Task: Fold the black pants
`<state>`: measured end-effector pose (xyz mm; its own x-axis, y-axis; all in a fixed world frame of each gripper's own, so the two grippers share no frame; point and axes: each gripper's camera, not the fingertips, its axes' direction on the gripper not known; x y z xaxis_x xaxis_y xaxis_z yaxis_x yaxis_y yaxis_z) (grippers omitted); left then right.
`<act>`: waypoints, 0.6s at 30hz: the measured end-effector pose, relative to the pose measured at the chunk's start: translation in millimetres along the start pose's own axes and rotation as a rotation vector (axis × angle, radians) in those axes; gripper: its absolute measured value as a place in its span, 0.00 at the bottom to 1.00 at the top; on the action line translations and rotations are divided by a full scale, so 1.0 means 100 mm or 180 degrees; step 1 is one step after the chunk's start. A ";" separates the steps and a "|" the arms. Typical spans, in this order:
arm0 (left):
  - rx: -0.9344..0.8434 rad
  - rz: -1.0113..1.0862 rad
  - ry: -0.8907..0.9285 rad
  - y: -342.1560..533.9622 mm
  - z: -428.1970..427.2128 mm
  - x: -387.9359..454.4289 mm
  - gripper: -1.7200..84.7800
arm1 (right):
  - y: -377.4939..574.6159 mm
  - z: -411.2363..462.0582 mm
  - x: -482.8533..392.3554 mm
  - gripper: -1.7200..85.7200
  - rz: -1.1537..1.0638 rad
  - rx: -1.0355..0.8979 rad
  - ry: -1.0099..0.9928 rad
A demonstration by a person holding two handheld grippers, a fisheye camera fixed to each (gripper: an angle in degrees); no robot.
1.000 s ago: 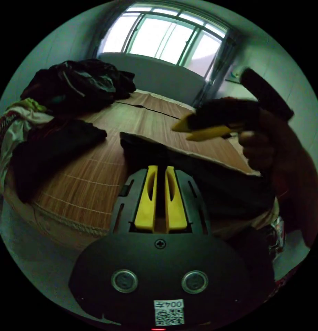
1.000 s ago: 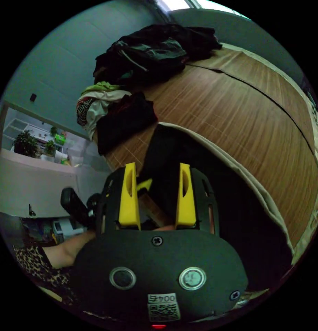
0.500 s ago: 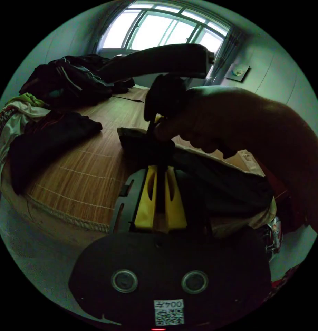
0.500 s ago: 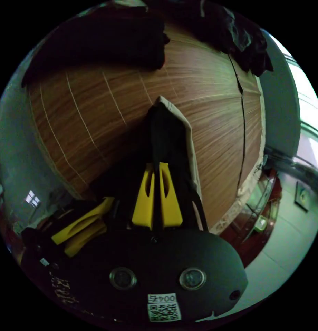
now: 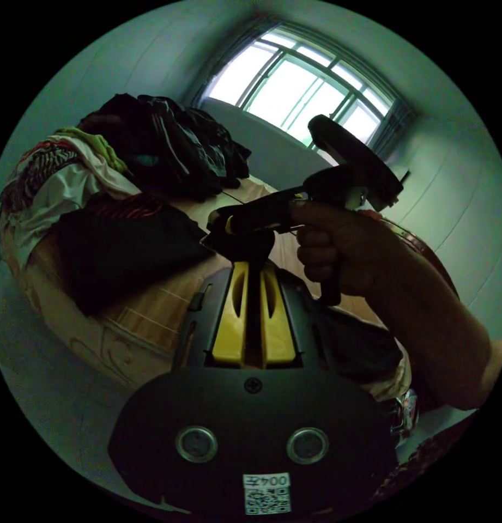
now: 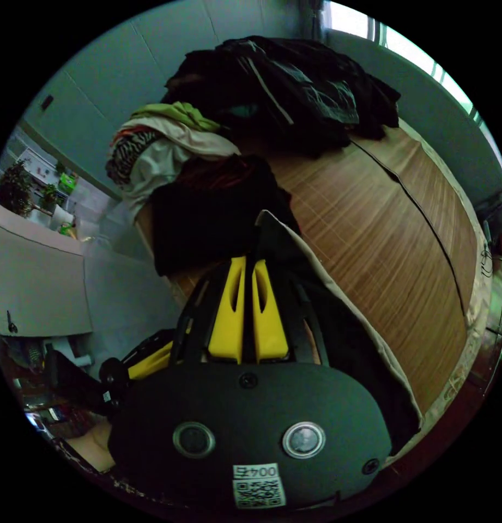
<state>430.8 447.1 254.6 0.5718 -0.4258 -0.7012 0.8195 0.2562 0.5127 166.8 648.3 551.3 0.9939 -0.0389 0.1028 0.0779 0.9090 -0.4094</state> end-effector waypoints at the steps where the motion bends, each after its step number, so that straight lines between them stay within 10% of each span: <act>1: -0.0007 -0.0012 0.0012 -0.04 -0.05 0.01 0.05 | 0.01 -0.04 -0.01 0.01 -0.0040 0.0043 -0.0052; 18: -0.0203 0.0771 0.0765 -0.27 0.21 2.29 0.05 | 1.55 -1.31 1.71 0.01 0.0185 0.0496 -0.0591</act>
<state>538.9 324.6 91.1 0.7366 -0.1313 -0.6635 0.6553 0.3817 0.6519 359.1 728.0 387.0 0.9640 0.0792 0.2538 -0.0063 0.9611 -0.2762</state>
